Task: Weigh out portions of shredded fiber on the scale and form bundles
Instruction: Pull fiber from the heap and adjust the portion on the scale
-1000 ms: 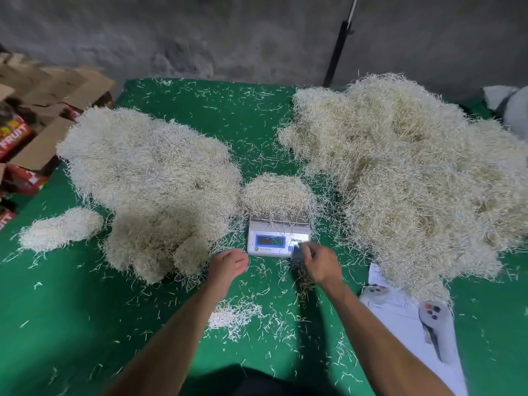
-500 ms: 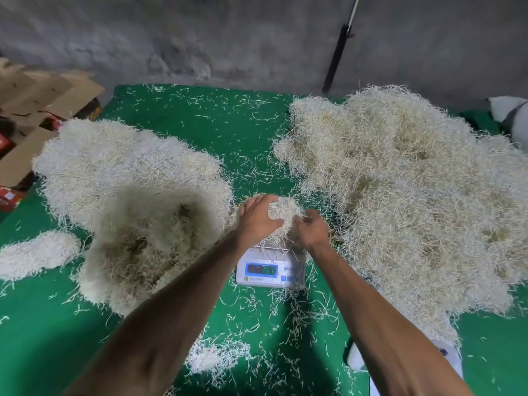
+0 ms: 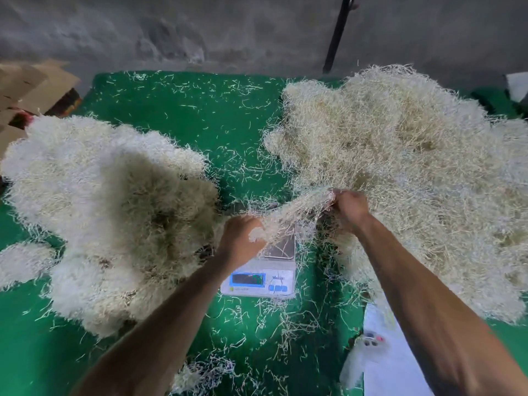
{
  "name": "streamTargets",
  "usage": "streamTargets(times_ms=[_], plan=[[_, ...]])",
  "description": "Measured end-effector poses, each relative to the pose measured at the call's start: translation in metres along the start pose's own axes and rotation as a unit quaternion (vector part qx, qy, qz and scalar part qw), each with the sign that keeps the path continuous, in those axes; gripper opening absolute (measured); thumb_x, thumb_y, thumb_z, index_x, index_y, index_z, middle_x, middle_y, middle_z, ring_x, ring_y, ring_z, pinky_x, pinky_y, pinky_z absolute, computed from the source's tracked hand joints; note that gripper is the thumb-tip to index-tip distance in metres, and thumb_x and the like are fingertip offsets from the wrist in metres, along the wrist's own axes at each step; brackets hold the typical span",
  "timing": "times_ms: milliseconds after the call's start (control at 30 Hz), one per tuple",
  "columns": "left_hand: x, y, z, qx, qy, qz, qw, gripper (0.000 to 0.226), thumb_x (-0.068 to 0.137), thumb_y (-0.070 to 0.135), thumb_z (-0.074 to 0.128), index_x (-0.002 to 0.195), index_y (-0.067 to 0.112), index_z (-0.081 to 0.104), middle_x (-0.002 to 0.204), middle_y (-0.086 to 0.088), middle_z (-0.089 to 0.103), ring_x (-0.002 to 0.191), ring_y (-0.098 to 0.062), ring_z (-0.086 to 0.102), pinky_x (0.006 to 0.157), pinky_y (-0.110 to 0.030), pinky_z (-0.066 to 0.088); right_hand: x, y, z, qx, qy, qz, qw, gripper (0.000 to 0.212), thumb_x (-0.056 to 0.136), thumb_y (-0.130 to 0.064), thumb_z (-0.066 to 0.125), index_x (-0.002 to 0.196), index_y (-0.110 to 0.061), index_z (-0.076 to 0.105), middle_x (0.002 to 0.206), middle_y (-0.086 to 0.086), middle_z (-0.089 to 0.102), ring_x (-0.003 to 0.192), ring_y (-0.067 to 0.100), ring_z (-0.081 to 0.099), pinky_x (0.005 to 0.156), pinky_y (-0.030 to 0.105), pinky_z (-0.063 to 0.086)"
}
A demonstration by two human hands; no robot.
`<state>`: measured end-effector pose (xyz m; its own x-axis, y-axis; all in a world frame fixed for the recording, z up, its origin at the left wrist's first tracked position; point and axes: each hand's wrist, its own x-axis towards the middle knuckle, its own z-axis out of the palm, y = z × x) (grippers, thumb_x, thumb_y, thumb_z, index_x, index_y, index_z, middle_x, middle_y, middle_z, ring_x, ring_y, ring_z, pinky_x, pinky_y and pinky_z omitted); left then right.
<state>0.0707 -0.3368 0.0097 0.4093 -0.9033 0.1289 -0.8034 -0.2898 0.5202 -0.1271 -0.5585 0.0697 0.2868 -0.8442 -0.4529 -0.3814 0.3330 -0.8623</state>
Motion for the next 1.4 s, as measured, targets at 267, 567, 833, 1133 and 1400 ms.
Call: streamTargets(times_ms=[267,567,833,1133,1400], plan=[[-0.001,0.011,0.005,-0.029,0.012,0.023,0.999,0.046,0.066,0.007,0.09,0.109,0.005,0.071,0.103,-0.011,0.071,0.098,-0.024,0.06,0.095,-0.036,0.032,0.027,-0.046,-0.048,0.181,0.124,0.018,0.975,0.023,0.104,-0.001,0.044,0.119,0.006,0.06,0.083,0.003,0.058,0.057,0.007,0.06,0.056,0.02,0.052],[-0.005,0.026,0.002,-0.096,-0.006,-0.094,0.991,0.026,0.069,0.022,0.069,0.093,0.013,0.067,0.09,-0.001,0.062,0.095,-0.015,0.047,0.09,-0.033,0.031,0.047,-0.072,-0.117,0.439,0.177,0.013,0.881,0.024,0.106,-0.011,0.051,0.125,0.0,0.061,0.097,0.011,0.066,0.091,0.027,0.067,0.061,0.018,0.054],[-0.006,0.03,0.001,-0.112,0.005,-0.124,0.986,0.039,0.076,0.005,0.076,0.114,0.009,0.069,0.108,-0.001,0.063,0.109,-0.021,0.054,0.108,-0.04,0.037,0.037,-0.053,-0.119,-0.146,0.232,-0.222,0.936,0.024,0.105,-0.015,0.055,0.119,-0.001,0.068,0.112,0.015,0.07,0.089,0.02,0.065,0.088,0.039,0.057],[0.001,0.035,-0.009,-0.055,-0.046,-0.068,0.995,0.079,0.084,0.01,0.071,0.153,0.022,0.034,0.14,-0.005,0.042,0.118,-0.017,0.045,0.092,-0.035,0.053,0.0,0.006,0.015,-0.461,-0.185,-0.272,0.824,0.071,0.095,-0.004,0.065,0.155,-0.03,0.036,0.153,0.008,0.048,0.11,0.021,0.066,0.089,0.024,0.049],[0.004,0.023,0.0,-0.035,-0.051,-0.119,0.991,0.048,0.086,0.017,0.072,0.13,0.007,0.057,0.132,-0.013,0.049,0.107,-0.021,0.057,0.074,-0.009,0.049,0.02,0.014,0.006,0.066,-0.151,0.082,0.983,0.027,0.11,-0.023,0.044,0.117,-0.001,0.058,0.077,0.007,0.059,0.058,0.017,0.046,0.051,0.029,0.045]])
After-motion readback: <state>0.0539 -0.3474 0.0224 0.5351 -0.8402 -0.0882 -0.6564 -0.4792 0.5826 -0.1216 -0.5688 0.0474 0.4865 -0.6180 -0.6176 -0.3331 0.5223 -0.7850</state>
